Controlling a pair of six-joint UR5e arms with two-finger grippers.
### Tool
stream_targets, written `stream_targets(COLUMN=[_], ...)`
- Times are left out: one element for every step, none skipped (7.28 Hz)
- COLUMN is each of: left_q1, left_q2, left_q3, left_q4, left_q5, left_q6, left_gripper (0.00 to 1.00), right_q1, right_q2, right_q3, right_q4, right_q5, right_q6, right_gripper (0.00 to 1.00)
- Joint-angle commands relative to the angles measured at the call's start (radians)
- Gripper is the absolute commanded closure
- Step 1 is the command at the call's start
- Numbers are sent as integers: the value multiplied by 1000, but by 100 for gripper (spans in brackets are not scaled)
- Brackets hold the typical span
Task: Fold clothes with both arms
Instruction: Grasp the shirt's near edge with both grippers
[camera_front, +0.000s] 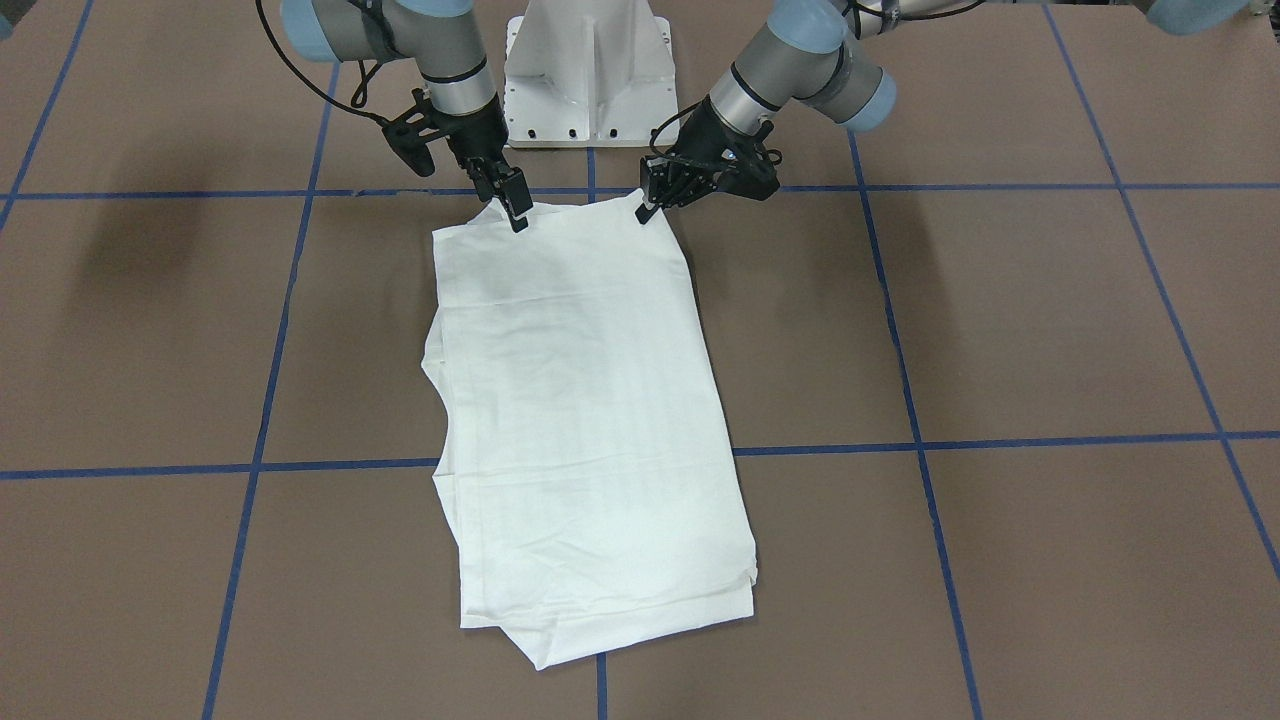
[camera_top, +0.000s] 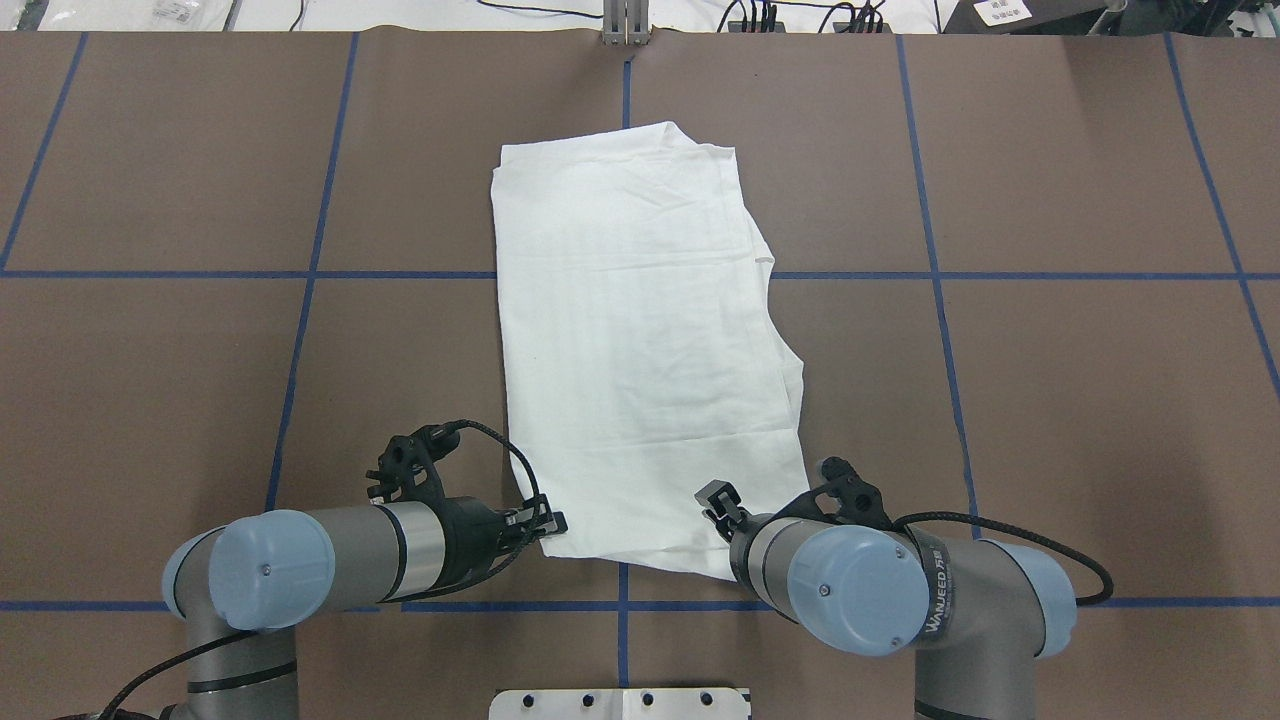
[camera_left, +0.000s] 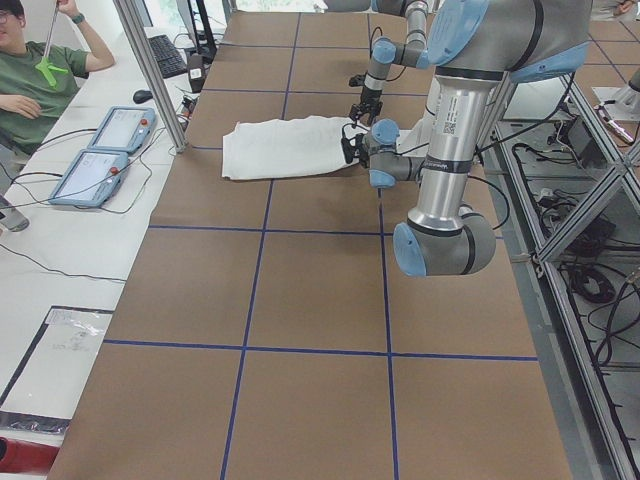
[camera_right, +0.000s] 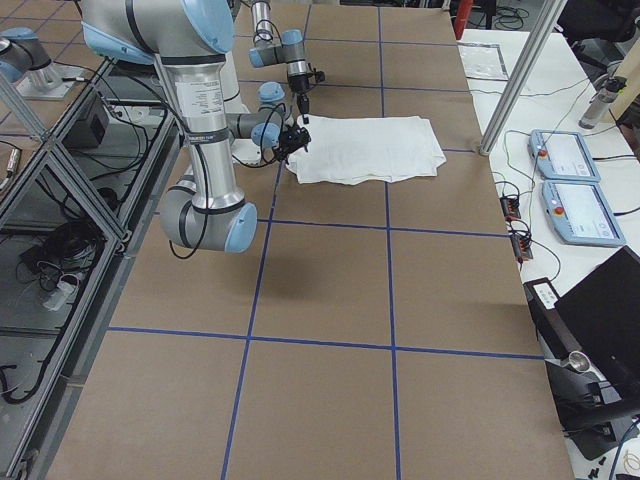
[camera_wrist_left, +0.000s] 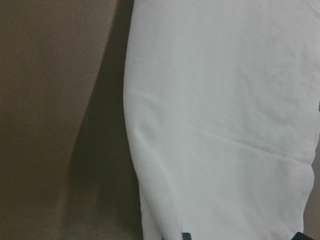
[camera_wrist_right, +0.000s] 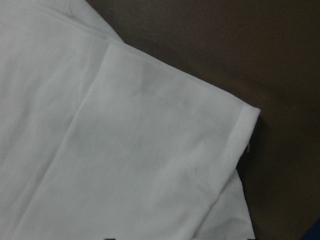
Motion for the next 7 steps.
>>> stream_targets(left_q1=[-2,-3,-5,-3,-3,-3,-3], left_q2=[-3,-3,9,12,12,12,12], left_q3=[-9,-34,-83,-82,-73,-66,-65], left_q4=[0,0,2,2,2,2,2], left_q5=[0,0,-1,-1,-1,-1,-1], left_q6=[0,-2,-2,-2,-2,0,3], left_gripper=[100,100,100,100,100,100,100], right_q1=[0,-2,-2,-2,-2,-5,-11], right_q2=[1,1,2,1,2,2,2], right_q3=[-1,-7,-6,-7,-7,-7,-7], right_q4=[0,0,0,0,0,0,0], right_q5=[0,0,0,0,0,0,1], right_q6=[-1,1,1,4,13,19,44], right_gripper=[10,10,10,11,11,11,14])
